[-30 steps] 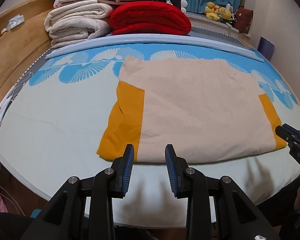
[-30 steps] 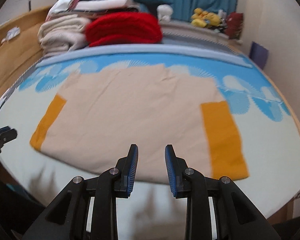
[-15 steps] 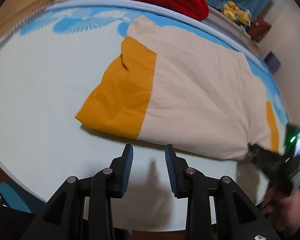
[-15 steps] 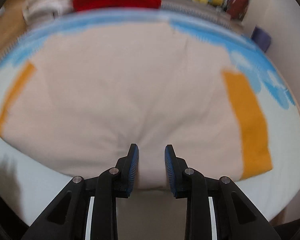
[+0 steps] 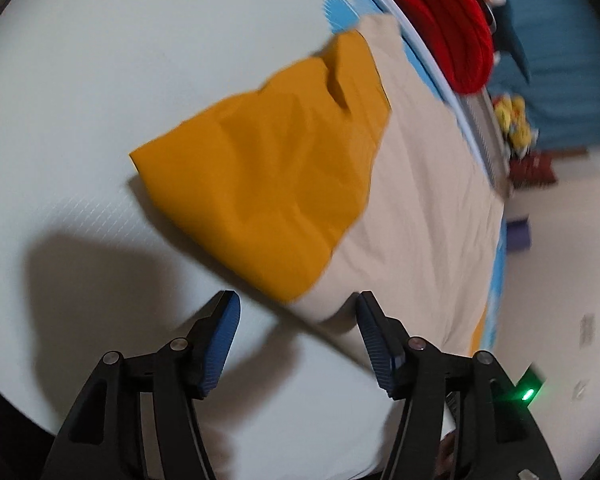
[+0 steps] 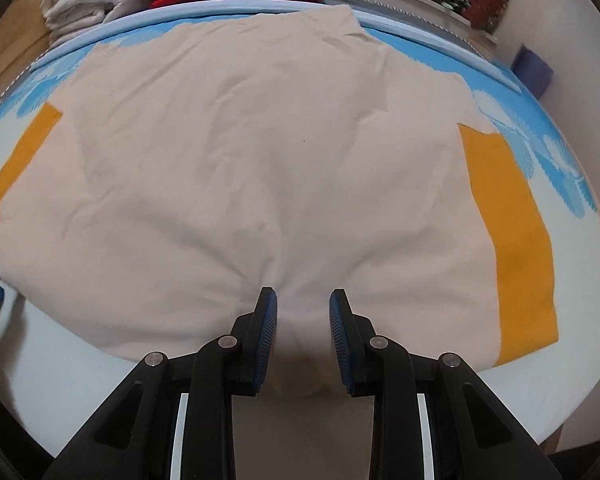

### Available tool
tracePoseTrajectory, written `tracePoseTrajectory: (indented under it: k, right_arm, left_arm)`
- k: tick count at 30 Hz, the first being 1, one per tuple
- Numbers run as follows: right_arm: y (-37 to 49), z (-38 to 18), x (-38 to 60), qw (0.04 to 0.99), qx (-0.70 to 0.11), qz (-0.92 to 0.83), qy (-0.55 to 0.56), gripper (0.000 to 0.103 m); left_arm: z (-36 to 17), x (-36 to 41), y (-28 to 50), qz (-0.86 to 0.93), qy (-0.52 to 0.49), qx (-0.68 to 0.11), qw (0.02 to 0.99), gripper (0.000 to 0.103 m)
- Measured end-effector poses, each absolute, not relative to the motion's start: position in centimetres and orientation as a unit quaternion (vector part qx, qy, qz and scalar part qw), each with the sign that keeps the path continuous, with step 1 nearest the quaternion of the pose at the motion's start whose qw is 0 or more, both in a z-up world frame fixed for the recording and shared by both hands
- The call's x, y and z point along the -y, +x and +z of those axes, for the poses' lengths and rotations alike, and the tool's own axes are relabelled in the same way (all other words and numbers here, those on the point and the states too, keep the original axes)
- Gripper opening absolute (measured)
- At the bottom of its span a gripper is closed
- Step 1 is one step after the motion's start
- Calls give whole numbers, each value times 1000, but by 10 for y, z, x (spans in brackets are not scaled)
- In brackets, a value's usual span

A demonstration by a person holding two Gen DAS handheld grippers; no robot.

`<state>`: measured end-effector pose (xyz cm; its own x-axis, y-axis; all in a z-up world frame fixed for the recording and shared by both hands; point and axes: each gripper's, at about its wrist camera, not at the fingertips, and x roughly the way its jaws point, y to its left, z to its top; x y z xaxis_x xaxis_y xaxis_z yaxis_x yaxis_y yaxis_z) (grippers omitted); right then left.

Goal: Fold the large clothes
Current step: 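Grasp the orange side panel with the left tool and lift it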

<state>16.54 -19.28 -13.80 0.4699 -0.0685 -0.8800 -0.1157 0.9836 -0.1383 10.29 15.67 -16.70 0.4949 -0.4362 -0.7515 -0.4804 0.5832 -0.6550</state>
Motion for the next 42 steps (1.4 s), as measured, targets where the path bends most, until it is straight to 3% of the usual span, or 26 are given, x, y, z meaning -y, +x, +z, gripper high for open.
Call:
tracePoseTrajectory:
  k: [13,16,18,21,33,38,42]
  right_arm:
    - [167,-136,200,853,-516,27,-67,29]
    - [165,-136,201,856,-512,29,-65,29]
    - [163,-136,203,858,-509,30,-63,29]
    - [161,-134,201,860,-505,25,-65,29]
    - [157,-129,145,851,-517,41,-77,29]
    - [145,-127,106,825,-538,124,-121,29]
    - [153,-79,119,844,-508,137,-106,29]
  left_arm:
    - [-181,-170,126,30,-529,-434,728,58]
    - [-183,-168,131,31,-527,-435,730,40]
    - [-183,-168,131,23,-527,-432,731,22]
    - [-169,-166,136,10,-514,-426,744,15]
    - [-28,-163,86,31,-306,-383,871,11]
    - [-8,-159,77,59,-235,-377,894,10]
    - [-1,-135,83,57,-204,-375,903,10]
